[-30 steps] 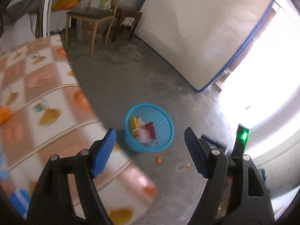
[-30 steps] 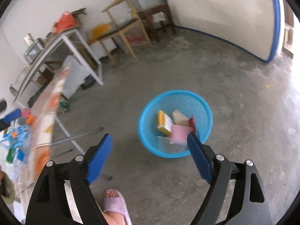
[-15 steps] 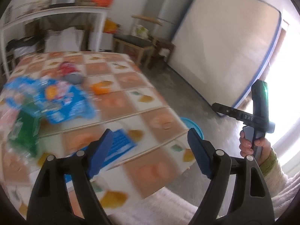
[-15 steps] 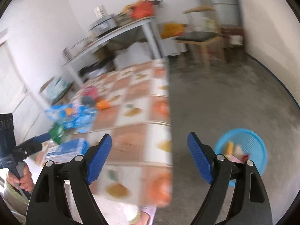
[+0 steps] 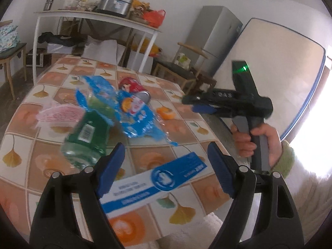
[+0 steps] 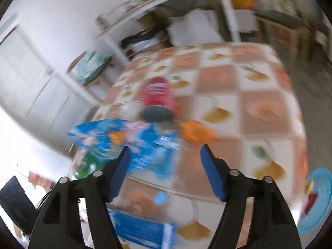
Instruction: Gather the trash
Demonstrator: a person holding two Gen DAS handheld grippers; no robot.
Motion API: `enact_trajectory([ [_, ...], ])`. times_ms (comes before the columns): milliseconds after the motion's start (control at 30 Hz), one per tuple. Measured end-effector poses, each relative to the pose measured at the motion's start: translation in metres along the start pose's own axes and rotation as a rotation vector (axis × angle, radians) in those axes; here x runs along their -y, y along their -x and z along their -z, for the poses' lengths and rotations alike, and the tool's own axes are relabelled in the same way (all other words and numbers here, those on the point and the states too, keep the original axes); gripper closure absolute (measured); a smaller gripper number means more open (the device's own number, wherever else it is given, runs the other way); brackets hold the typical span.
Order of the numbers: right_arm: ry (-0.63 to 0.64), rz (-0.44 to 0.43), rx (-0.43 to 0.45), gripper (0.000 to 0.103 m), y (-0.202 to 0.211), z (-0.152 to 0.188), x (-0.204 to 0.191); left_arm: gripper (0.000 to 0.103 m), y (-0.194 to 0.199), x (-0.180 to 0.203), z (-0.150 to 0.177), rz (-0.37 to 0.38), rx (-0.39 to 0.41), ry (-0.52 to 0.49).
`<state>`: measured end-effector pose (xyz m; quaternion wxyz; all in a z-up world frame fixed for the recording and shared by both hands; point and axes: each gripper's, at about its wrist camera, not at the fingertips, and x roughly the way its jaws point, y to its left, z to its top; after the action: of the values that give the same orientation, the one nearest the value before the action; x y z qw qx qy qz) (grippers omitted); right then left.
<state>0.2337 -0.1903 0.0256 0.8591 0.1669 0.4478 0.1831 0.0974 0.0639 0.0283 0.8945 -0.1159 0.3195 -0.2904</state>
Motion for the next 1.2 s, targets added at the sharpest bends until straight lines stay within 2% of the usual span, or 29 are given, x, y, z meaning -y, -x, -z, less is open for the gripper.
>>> enact_trajectory([
  [67,0.115,-0.016,-0.032,0.04,-0.019,-0.01,-0.033,0.026,-0.002,-0.005,-0.001,0.005,0.014,0.005],
  [133,0.228,-0.012,-0.056,0.048,-0.037,-0.015,-0.058,0.026,-0.004,-0.01,-0.002,0.008,0.02,0.011],
  [267,0.411,0.017,-0.09,0.058,-0.064,-0.018,-0.088,0.033,-0.01,-0.017,-0.002,0.032,0.013,0.025],
  [333,0.483,0.033,-0.114,0.065,-0.075,-0.017,-0.097,0.035,-0.012,-0.018,-0.001,0.042,0.008,0.025],
  [433,0.578,0.059,-0.142,0.069,-0.09,-0.015,-0.105,0.036,-0.015,-0.018,0.001,0.058,-0.002,0.019],
  [567,0.678,0.102,-0.147,0.071,-0.102,-0.013,-0.111,0.037,-0.019,-0.02,0.003,0.071,-0.011,0.021],
  [667,0.702,0.093,-0.142,0.074,-0.103,-0.013,-0.113,0.037,-0.021,-0.023,0.004,0.079,-0.013,0.033],
  [867,0.752,0.093,-0.127,0.089,-0.102,-0.005,-0.119,0.037,-0.022,-0.026,0.005,0.08,-0.02,0.05],
  [900,0.752,0.093,-0.12,0.096,-0.101,-0.004,-0.119,0.037,-0.023,-0.027,0.005,0.079,-0.023,0.053],
  [933,0.743,0.087,-0.117,0.097,-0.1,-0.004,-0.119,0.037,-0.023,-0.027,0.006,0.078,-0.024,0.054],
  [1100,0.694,0.058,-0.079,0.099,-0.088,-0.005,-0.116,0.037,-0.024,-0.027,0.005,0.073,-0.025,0.05],
  [1200,0.618,0.034,-0.036,0.099,-0.065,-0.008,-0.107,0.037,-0.024,-0.026,0.005,0.072,-0.025,0.051],
])
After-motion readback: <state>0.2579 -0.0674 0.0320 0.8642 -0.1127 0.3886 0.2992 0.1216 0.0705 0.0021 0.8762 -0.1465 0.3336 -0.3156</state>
